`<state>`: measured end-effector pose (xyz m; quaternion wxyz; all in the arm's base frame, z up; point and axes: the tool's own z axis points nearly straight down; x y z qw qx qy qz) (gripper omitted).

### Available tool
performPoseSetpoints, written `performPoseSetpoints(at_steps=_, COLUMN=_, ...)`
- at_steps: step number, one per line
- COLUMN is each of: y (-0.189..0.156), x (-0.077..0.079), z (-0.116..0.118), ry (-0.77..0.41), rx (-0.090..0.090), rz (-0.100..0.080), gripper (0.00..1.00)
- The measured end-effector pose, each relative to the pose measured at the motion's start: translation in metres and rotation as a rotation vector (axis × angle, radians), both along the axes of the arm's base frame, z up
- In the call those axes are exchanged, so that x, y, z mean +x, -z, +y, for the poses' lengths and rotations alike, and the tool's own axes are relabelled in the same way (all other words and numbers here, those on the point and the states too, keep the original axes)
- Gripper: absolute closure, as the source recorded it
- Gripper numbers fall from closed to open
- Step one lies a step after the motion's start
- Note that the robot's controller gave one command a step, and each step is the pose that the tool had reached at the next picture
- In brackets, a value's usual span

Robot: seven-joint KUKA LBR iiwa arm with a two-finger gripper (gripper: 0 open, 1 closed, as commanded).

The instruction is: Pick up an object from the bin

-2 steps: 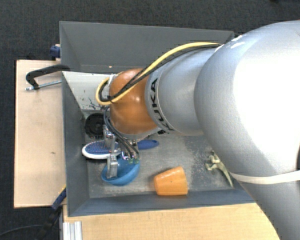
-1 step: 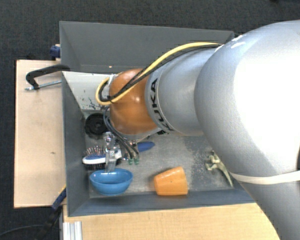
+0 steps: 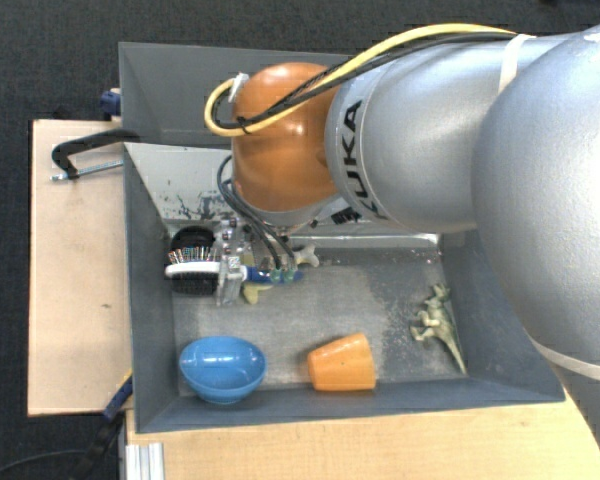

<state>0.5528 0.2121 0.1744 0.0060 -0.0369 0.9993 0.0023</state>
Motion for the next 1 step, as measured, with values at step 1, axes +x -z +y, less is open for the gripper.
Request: performPoseSetpoints(at_steps=1, y=-0.0797, x=0.0033, z=0.0049, ry=0.018, rx=0.001, rz=-0.001, gripper=1.0)
